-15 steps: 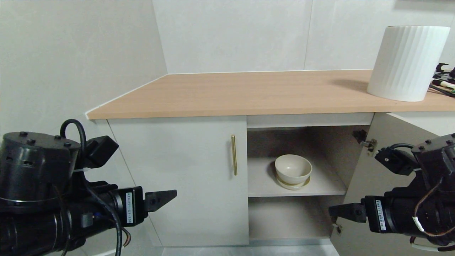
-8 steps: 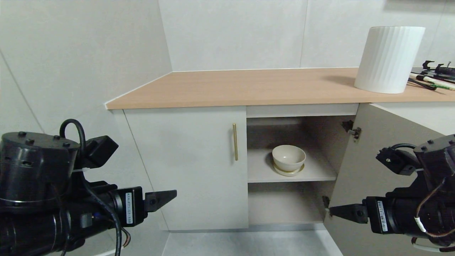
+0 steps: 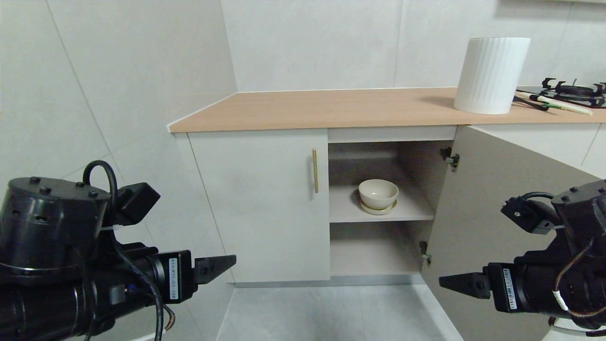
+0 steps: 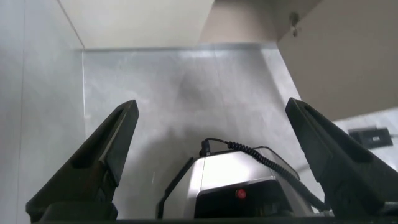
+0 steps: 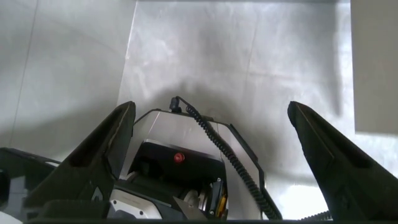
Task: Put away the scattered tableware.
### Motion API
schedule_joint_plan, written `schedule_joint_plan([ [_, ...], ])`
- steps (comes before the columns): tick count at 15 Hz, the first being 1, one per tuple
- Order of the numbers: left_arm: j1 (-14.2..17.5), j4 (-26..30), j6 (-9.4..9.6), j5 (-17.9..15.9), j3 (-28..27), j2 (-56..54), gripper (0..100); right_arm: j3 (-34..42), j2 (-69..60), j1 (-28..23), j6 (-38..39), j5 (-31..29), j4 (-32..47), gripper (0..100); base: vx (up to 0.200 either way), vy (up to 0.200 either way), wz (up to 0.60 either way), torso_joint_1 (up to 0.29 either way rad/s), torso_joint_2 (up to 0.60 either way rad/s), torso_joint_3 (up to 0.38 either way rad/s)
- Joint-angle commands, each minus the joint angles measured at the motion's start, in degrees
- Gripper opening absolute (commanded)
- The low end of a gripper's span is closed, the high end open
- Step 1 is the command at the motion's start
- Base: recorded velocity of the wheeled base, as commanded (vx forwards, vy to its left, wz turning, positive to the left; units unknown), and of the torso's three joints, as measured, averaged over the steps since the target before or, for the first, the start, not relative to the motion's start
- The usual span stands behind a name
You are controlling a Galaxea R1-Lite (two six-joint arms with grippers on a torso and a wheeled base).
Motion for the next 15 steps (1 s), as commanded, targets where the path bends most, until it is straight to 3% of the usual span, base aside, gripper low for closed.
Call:
schedule_joint_plan([
  [1, 0.0, 0.0, 0.01, 0.0, 0.0, 0.1, 100, 0.0, 0.1, 0.0, 0.0, 0.0, 0.0, 100, -0.200, 0.000, 0.00, 0.002, 0.00, 0.002],
  [2, 0.0, 0.0, 0.01, 0.0, 0.1, 0.0, 100, 0.0, 0.1, 0.0, 0.0, 0.0, 0.0, 100, -0.200, 0.000, 0.00, 0.002, 0.01, -0.002],
  [15, 0.0, -0.1, 0.01, 0.2, 0.1, -0.2, 100, 0.0, -1.6, 0.0, -0.1, -0.9, 0.5, 100, 0.000, 0.000, 0.00, 0.000, 0.00, 0.000],
])
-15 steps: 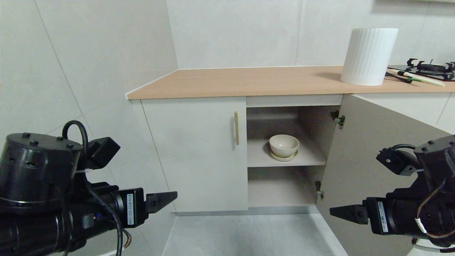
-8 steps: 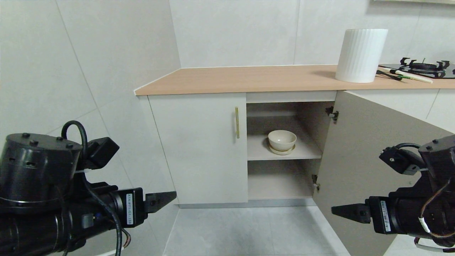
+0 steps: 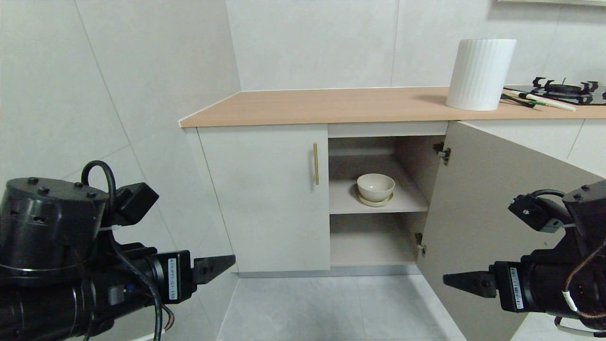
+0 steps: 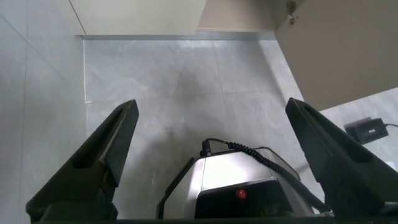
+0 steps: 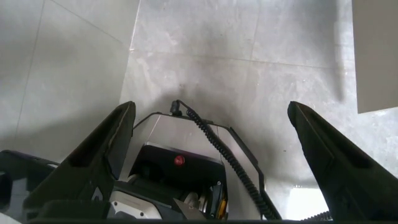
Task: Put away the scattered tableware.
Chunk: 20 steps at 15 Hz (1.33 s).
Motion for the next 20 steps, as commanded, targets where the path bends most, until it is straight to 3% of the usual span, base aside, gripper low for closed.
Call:
schedule_joint_plan([
  [1, 0.0, 0.0, -0.01, 0.0, 0.0, 0.0, 100, -0.1, -0.1, 0.0, -0.2, -0.4, 0.7, 100, 0.000, -0.200, 0.00, 0.007, 0.00, 0.007],
  [10, 0.0, 0.0, -0.01, 0.1, 0.0, 0.0, 100, -0.3, -1.1, -1.3, -6.4, -5.8, 8.5, 100, 0.000, -0.200, 0.00, 0.002, 0.00, 0.006],
  [14, 0.0, 0.0, -0.01, 0.0, 0.0, 0.0, 100, -0.7, -0.7, -8.5, -10.3, -8.1, 9.9, 100, 0.000, -0.100, 0.00, 0.001, 0.00, -0.001],
  [20, 0.0, 0.0, -0.01, -0.1, 0.0, 0.1, 100, -1.4, 0.0, -26.6, -19.7, -9.8, 6.5, 100, 0.000, 0.000, 0.00, 0.000, 0.00, 0.000],
])
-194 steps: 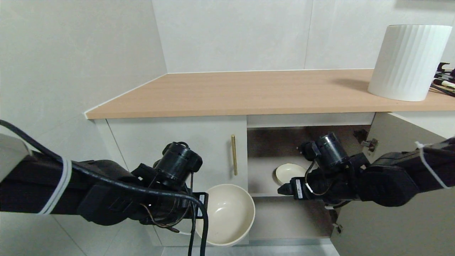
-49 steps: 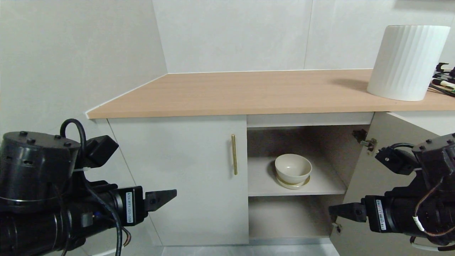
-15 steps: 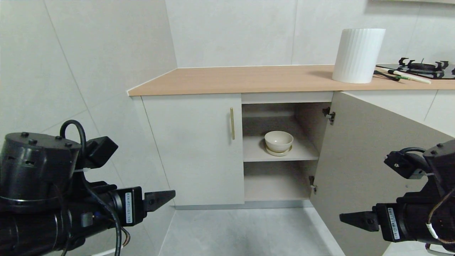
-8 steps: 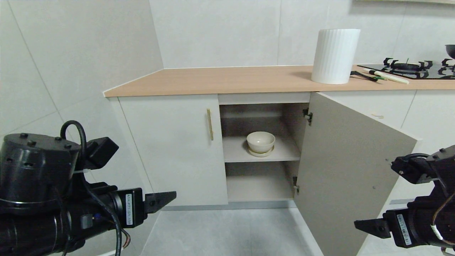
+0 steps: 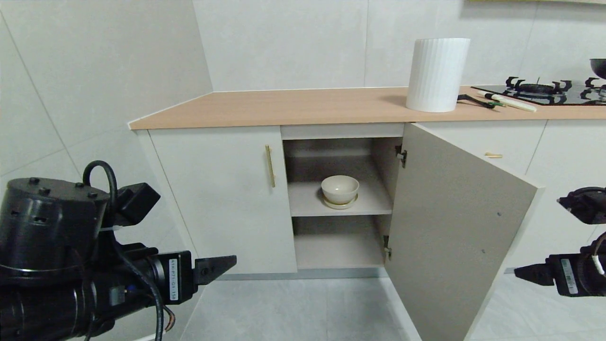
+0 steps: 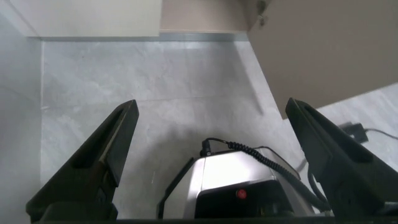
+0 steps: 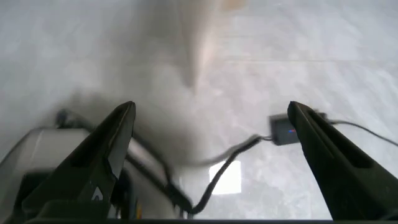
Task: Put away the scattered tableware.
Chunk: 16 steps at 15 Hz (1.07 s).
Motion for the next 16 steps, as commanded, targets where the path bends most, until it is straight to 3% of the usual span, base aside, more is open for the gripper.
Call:
schedule_joint_plan([
  [1, 0.0, 0.0, -0.04, 0.0, 0.0, 0.1, 100, -0.4, 1.9, -6.5, -0.9, 0.0, -2.8, 100, 0.000, 0.000, 0.00, 0.000, 0.00, 0.000],
  [7, 0.0, 0.0, -0.12, 0.0, 0.0, 0.1, 100, -0.8, 7.0, -13.6, -0.9, 0.0, -12.2, 100, 0.000, 0.000, 0.00, 0.000, 0.00, 0.000],
  [13, 0.0, 0.0, -0.12, 0.0, 0.0, 0.1, 100, -0.6, 13.6, -13.6, 5.4, 0.0, -23.8, 100, 0.000, 0.000, 0.00, 0.000, 0.00, 0.000],
  [16, 0.0, 0.0, -0.12, 0.0, 0.0, 0.1, 100, -0.7, 15.4, -11.4, 9.3, 0.1, -25.6, 100, 0.000, 0.000, 0.00, 0.000, 0.00, 0.000],
])
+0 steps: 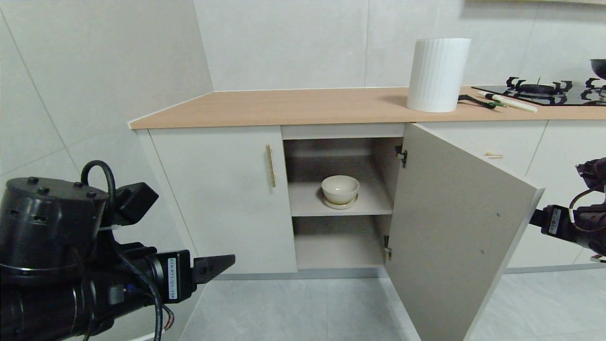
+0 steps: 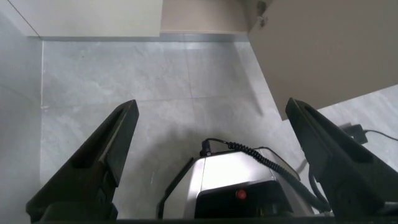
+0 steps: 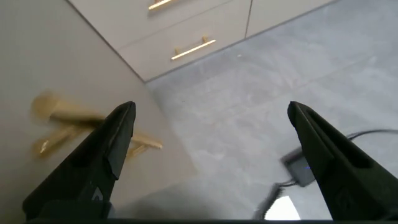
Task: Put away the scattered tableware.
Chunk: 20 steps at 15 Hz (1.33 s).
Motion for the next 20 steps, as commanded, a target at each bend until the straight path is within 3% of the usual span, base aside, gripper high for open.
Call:
schedule_joint_plan([
  [1, 0.0, 0.0, -0.03, 0.0, 0.0, 0.0, 100, 0.1, 1.9, 2.3, 1.8, 0.1, -1.0, 100, 0.000, 0.000, 0.00, 0.000, 0.00, 0.000],
  [6, 0.0, -0.1, -0.20, 0.0, -0.3, -0.2, 100, 0.1, 1.5, 8.6, 5.7, 0.2, -1.2, 100, 0.000, 0.000, 0.00, 0.000, 0.00, 0.000],
  [10, 0.1, -0.1, -0.20, 0.1, -0.4, -0.3, 100, -2.6, 6.1, 18.9, 5.8, 0.6, -1.5, 100, 0.000, 0.000, 0.00, 0.000, 0.00, 0.000],
  [11, 0.1, -0.1, -0.20, 0.1, -0.4, -0.3, 100, -2.9, 6.3, 19.2, 5.8, 0.6, -1.5, 100, 0.000, 0.000, 0.00, 0.000, 0.00, 0.000],
  [14, 0.2, -0.1, -0.20, 0.2, -1.0, -1.1, 100, -11.6, 14.0, 27.1, 5.0, 0.9, -1.0, 100, 0.000, 0.000, 0.00, 0.000, 0.00, 0.000],
  [20, 0.2, -0.1, -0.03, 0.2, -0.9, -0.8, 100, -23.8, 25.5, 28.7, 4.9, 6.5, -1.0, 100, 0.000, 0.000, 0.00, 0.000, 0.00, 0.000],
])
